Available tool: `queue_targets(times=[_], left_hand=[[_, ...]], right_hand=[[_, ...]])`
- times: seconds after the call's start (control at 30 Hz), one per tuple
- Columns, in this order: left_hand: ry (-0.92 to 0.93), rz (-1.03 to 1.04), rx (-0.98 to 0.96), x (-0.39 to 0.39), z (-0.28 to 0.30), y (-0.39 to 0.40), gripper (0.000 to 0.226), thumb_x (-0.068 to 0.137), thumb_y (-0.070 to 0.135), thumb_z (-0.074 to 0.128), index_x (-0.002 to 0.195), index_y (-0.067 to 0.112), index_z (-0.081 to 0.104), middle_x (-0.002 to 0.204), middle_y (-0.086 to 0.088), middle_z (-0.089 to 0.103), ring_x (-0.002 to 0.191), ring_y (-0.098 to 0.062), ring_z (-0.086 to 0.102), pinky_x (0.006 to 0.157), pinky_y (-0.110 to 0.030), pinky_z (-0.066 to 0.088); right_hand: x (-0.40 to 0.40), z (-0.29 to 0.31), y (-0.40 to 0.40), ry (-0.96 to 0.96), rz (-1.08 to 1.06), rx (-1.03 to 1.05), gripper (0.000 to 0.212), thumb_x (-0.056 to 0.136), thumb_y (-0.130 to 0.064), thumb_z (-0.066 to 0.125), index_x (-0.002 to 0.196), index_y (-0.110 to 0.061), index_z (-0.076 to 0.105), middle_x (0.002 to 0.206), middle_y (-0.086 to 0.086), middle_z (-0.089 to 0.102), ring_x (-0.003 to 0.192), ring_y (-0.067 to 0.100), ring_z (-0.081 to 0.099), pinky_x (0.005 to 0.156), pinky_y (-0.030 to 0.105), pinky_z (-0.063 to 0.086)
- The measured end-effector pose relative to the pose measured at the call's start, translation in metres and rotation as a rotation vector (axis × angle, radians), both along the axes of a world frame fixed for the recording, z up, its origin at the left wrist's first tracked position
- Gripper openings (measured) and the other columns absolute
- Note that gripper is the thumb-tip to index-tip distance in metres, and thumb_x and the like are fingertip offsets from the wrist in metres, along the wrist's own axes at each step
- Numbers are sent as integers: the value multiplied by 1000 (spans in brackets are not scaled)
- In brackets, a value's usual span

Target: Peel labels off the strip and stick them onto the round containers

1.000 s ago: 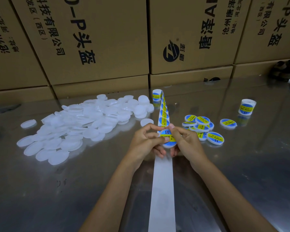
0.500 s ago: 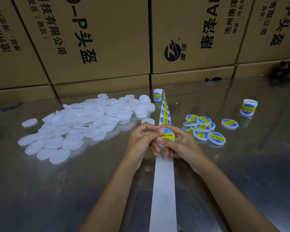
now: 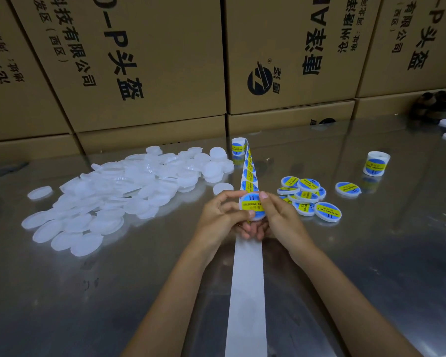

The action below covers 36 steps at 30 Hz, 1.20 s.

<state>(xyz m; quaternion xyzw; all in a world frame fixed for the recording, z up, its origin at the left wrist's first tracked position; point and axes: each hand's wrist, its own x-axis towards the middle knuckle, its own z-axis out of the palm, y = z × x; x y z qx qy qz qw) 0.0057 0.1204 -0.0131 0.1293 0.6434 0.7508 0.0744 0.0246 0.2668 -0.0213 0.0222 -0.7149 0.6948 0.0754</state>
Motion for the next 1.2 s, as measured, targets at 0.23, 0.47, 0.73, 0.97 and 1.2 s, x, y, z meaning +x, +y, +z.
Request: queue_targets(times=[0.23, 0.47, 0.73, 0.97, 1.2], left_hand=[[-3, 108, 52, -5, 0, -7, 24, 89, 1, 70, 112, 8, 66, 72, -10, 70, 47, -15, 59, 46, -27, 53], [-95, 115, 71, -7, -4, -10, 23, 102, 26, 56, 122, 18, 65, 93, -15, 76, 52, -20, 67, 50, -28, 57], [-64, 343, 35, -12, -8, -11, 20, 101, 10, 55, 120, 16, 61, 90, -16, 75, 58, -24, 70, 50, -30, 58], [82, 508, -153, -19, -18, -17, 31, 96, -7, 45, 114, 14, 59, 92, -9, 69, 76, -15, 63, 63, -18, 56], [255, 501, -478, -24, -29, -17, 31, 93, -4, 50, 114, 13, 65, 99, 2, 69, 93, -11, 62, 75, -4, 44]], right_hand=[[3, 4, -3, -101, 85, 150, 51, 102, -42, 44, 65, -7, 53, 38, 5, 43, 31, 13, 32, 39, 24, 28], [4, 5, 0, -128, 38, 51, 49, 101, -42, 47, 66, -7, 50, 38, 1, 35, 33, 11, 26, 43, 27, 21], [-8, 2, 21, -250, -235, -511, 38, 105, -32, 40, 80, -9, 57, 42, 0, 40, 37, 10, 31, 39, 22, 29], [-10, 1, 32, -296, -289, -849, 23, 103, -21, 38, 95, -8, 56, 57, 2, 45, 50, 11, 35, 47, 21, 36], [-8, 1, 26, -275, -267, -689, 17, 98, -10, 42, 95, -10, 59, 59, 3, 47, 55, 13, 39, 53, 23, 38]])
